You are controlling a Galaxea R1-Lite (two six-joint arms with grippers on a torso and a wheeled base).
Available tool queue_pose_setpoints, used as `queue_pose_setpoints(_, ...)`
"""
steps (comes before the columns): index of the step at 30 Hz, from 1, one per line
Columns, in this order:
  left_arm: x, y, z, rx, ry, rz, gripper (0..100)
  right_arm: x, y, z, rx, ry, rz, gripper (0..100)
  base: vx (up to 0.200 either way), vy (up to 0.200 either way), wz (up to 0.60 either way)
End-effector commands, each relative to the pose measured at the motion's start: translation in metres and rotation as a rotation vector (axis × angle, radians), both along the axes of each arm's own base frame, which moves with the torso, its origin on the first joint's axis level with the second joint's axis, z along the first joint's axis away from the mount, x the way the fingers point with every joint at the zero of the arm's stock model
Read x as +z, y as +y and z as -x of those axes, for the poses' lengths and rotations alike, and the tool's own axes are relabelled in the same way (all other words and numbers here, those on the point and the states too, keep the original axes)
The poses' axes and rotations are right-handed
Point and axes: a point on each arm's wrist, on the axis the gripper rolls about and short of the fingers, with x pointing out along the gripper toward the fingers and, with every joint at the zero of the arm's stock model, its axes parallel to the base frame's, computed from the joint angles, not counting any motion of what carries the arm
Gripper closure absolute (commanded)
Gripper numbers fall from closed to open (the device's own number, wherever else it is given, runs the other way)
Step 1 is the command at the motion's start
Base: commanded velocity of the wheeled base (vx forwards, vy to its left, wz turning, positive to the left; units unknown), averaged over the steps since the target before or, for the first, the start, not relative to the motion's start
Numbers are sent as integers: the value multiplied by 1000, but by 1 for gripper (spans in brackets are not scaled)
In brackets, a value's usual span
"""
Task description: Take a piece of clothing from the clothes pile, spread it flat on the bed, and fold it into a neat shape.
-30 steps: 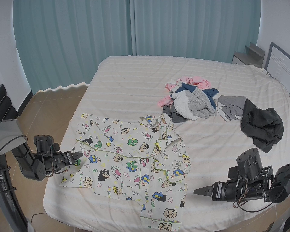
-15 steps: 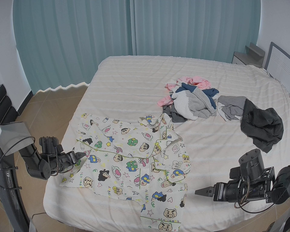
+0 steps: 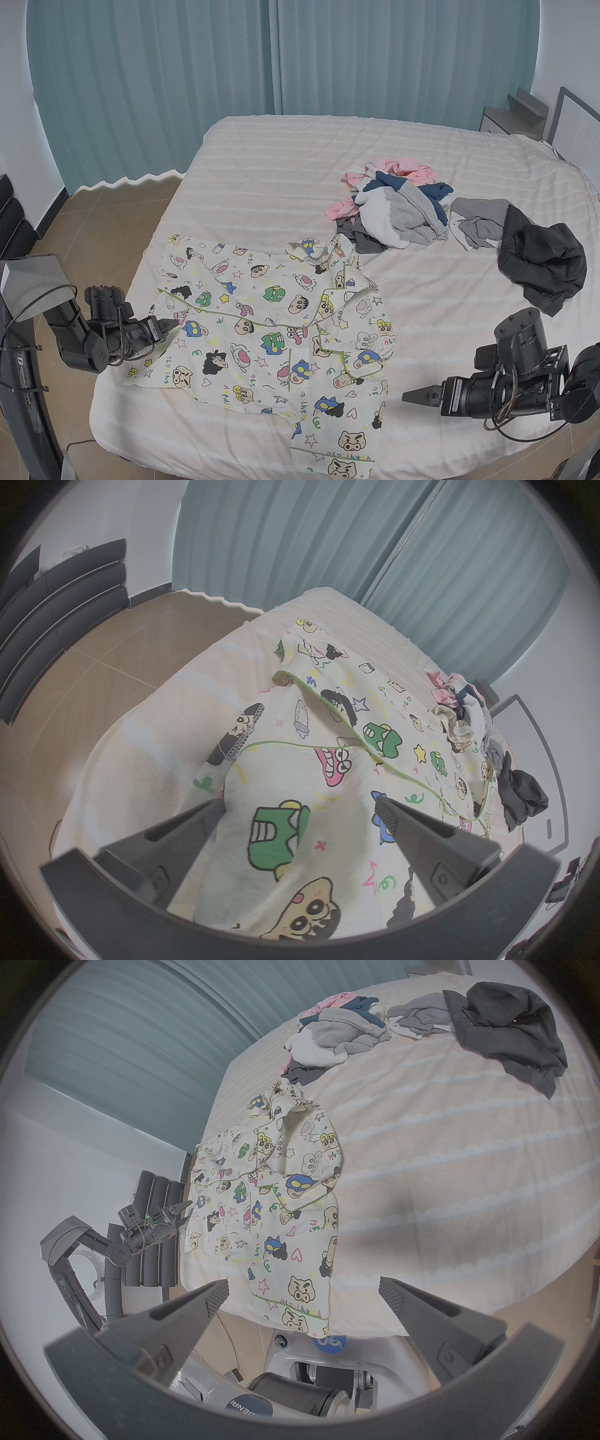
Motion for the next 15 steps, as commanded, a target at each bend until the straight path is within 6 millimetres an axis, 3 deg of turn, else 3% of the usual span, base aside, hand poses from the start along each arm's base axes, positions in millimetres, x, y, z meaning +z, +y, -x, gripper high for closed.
queue_pose_setpoints(1,-3,1,-1,4,4,0,100,0,0,0,0,2,0,0,0,0,0)
queue_pose_setpoints(15,8,5,-4,18,-44,-18,100,0,0,0,0,2,0,0,0,0,0)
